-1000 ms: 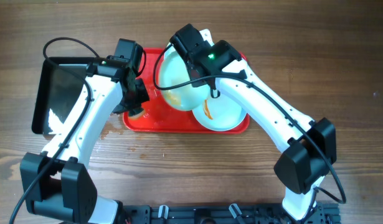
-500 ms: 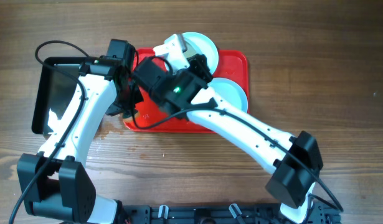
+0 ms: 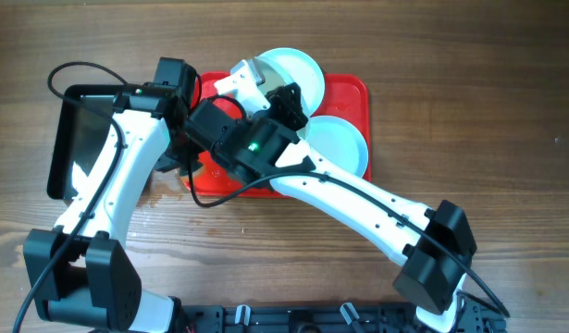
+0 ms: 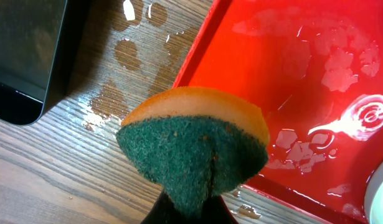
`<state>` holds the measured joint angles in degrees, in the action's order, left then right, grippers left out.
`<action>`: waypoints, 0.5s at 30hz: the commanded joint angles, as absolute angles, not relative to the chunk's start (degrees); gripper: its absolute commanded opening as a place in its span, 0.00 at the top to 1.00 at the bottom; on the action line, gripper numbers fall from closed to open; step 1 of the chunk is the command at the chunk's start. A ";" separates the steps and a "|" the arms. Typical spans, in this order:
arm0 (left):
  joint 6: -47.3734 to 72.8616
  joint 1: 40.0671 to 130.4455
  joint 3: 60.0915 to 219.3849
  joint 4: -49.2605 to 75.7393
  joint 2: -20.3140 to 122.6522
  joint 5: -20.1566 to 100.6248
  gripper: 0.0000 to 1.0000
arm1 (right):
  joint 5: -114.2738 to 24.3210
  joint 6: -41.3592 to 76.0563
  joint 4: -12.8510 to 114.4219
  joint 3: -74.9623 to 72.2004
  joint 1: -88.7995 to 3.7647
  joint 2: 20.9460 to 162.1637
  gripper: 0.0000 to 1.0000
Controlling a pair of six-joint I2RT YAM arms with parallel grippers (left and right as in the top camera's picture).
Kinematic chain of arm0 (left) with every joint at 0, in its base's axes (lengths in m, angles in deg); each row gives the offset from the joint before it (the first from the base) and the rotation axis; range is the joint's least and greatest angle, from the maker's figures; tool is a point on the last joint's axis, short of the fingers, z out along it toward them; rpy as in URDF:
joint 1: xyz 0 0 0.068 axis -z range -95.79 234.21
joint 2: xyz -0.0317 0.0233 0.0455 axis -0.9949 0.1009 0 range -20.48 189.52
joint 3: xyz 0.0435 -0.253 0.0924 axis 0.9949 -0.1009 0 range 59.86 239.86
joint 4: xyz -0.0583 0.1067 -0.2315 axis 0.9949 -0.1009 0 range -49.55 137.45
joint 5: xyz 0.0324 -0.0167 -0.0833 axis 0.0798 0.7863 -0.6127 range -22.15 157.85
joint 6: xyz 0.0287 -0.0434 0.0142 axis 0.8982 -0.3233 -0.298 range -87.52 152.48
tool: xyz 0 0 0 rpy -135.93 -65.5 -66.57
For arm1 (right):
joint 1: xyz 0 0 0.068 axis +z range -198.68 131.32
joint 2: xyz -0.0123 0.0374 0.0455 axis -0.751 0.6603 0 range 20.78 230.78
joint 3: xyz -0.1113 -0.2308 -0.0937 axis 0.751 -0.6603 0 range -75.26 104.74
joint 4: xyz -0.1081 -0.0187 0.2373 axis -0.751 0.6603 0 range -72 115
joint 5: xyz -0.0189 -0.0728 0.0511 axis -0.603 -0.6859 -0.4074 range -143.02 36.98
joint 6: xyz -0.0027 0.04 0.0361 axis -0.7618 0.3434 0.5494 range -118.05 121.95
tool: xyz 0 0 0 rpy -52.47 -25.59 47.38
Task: Clean dirty plates on tray and stack at the side
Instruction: 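Lift the top plate with the right gripper off the red tray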
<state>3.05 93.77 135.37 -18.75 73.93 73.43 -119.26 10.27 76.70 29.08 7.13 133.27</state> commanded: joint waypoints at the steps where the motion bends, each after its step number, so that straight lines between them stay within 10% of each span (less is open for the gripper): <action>1: 3.51 94.36 136.31 -18.57 72.95 72.80 0.96 | -117.86 16.63 78.12 28.88 8.35 132.92 0.96; 8: 3.53 94.36 136.31 -17.98 72.95 72.80 0.96 | -84.72 28.91 79.41 28.90 1.29 129.18 0.96; 15: 3.73 94.36 134.97 -16.39 72.97 72.80 0.96 | -47.50 23.60 83.39 28.51 -31.99 124.11 0.96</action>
